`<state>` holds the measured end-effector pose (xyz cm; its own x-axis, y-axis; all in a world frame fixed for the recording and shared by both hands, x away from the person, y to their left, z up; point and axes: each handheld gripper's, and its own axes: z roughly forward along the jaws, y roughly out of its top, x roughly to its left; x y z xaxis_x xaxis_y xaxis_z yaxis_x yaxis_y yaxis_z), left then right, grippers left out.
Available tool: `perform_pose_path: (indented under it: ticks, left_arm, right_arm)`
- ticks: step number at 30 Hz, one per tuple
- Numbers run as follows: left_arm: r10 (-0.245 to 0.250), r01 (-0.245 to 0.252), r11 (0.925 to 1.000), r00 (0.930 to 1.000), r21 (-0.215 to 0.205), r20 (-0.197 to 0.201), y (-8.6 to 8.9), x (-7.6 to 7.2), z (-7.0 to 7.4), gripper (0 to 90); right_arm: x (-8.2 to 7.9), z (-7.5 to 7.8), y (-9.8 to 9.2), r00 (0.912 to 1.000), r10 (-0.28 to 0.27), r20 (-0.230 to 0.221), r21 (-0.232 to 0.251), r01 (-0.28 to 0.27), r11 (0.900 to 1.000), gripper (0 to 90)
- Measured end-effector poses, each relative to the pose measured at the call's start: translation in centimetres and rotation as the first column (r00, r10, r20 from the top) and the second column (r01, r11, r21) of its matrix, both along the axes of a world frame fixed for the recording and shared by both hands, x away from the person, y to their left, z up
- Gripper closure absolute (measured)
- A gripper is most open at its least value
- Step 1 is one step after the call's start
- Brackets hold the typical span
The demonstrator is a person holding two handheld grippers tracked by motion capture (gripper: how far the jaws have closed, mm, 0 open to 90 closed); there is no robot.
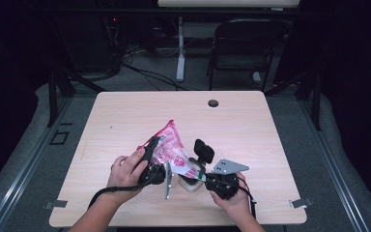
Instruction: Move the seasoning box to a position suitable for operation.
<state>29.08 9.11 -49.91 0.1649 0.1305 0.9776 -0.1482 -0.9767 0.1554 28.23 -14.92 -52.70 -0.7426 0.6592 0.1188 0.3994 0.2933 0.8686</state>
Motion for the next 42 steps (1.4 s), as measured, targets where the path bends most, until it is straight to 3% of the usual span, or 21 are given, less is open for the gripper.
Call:
perform_pose_path:
  ticks: [16,42]
  left_arm:
    - [0.001,-0.001,1.0000,1.0000,-0.005,-0.006,-0.04,-0.13,0.11,63.6]
    - [-0.009,0.009,0.9999,0.9998,0.006,0.018,-0.34,-0.25,0.38,63.5]
  right_arm:
    - [-0.05,0.03,-0.10,1.0000,-0.002,-0.001,-0.001,0.002,1.000,89.7]
    - [-0.06,0.03,-0.23,1.0000,-0.006,0.002,0.002,0.006,1.000,89.6]
